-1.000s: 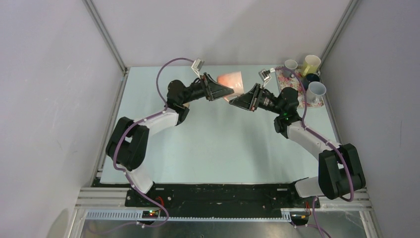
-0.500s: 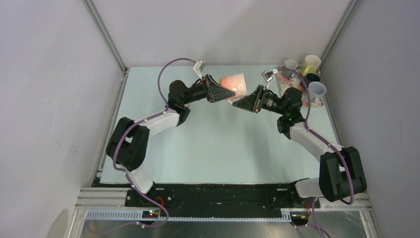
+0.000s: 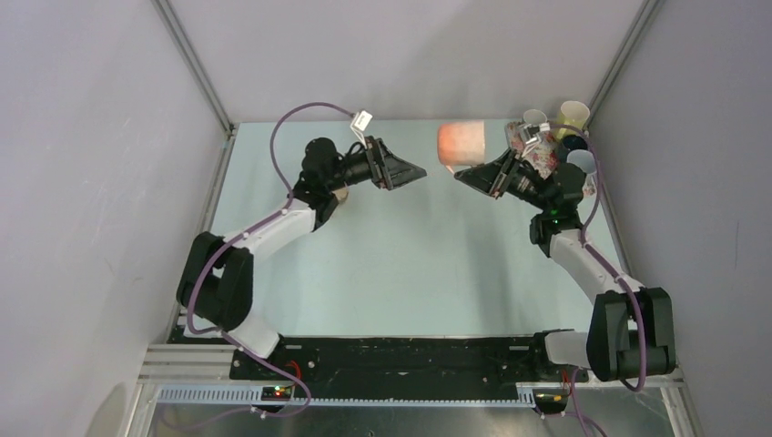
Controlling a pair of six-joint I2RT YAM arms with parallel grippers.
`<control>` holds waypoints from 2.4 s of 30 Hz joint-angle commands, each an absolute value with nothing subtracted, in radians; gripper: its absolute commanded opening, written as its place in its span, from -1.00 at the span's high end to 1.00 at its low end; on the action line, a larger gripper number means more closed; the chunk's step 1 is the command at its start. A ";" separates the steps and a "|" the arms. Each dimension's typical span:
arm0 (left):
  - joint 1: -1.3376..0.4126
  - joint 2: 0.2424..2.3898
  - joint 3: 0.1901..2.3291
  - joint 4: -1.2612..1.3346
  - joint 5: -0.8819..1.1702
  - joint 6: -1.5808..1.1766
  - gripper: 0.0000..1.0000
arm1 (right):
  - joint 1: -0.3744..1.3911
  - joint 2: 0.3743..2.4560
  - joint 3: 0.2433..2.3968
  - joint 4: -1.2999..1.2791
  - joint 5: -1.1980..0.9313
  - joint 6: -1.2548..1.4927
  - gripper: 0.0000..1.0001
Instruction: Turn the mug right side up
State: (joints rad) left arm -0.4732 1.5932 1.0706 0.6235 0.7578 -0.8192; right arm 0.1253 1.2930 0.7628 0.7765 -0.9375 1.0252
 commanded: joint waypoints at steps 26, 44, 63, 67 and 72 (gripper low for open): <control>0.063 0.963 0.913 -0.392 0.611 0.284 -0.97 | -0.134 1.136 0.786 0.839 -0.933 0.898 1.00; 0.087 1.019 0.806 -0.409 0.508 0.336 -0.97 | -0.226 1.132 0.923 0.378 -0.814 0.488 1.00; 0.181 1.060 0.843 -0.489 0.386 0.425 -0.97 | -0.452 1.237 1.040 0.082 -0.688 0.216 1.00; 0.182 1.142 0.883 -0.479 0.486 0.329 -0.97 | -0.485 1.245 1.046 0.075 -0.679 0.246 1.00; 0.182 1.134 0.875 -0.494 0.484 0.296 -0.97 | -0.419 1.207 1.068 0.043 -0.618 0.194 1.00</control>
State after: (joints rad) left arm 0.1753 1.1679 0.8452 -0.4854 0.4725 0.3370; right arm -0.4644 1.2659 0.9787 -0.0433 -0.6277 0.2375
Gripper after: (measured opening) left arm 0.985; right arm 0.210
